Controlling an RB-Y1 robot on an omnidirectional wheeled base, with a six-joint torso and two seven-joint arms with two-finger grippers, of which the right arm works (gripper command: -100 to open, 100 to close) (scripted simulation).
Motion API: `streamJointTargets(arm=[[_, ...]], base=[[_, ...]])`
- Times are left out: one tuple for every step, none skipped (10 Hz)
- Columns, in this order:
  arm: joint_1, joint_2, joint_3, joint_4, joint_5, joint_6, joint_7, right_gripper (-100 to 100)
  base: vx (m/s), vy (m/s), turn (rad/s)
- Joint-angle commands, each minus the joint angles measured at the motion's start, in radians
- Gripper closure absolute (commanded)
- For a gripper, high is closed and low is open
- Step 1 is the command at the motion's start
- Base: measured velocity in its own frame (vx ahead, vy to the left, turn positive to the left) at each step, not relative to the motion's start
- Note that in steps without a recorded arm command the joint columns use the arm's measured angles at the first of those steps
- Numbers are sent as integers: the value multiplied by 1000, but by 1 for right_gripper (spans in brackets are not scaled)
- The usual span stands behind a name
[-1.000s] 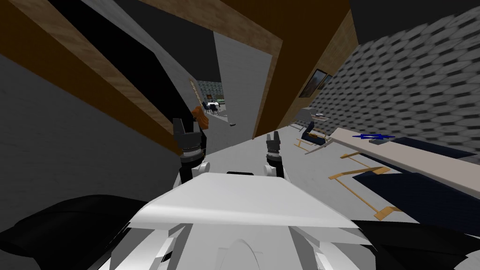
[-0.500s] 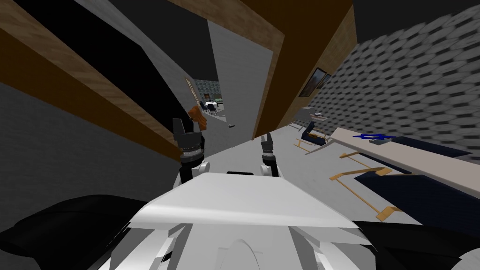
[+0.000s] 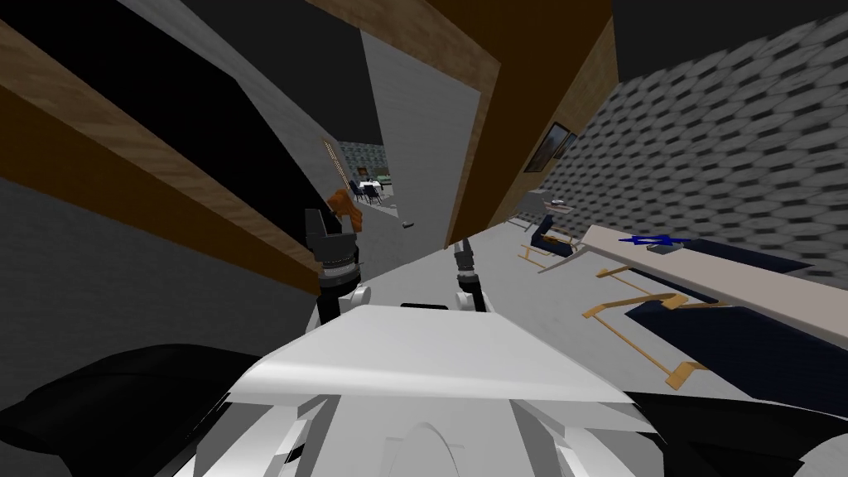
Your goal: Push the door open
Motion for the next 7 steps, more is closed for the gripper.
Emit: streamJointTargets(arm=[[-14,-1,28,47,1,-10,-2,-100],[-14,-1,28,47,1,-10,-2,-100],[-22,-3,39,68,0,-13,-4,-100],[-29,-5,51,88,0,-16,-6,-100],[-36,-7,62,108,-1,-19,-8,-100],[-44,-10,74,129,-2,-22,-11,-100],[-51,-12,85,149,-2,-25,-13,-100]], base=[[127,47,-75],[97,30,-18],[80,31,-22],[92,32,-51],[85,30,-56],[91,43,-51],[99,42,-54]])
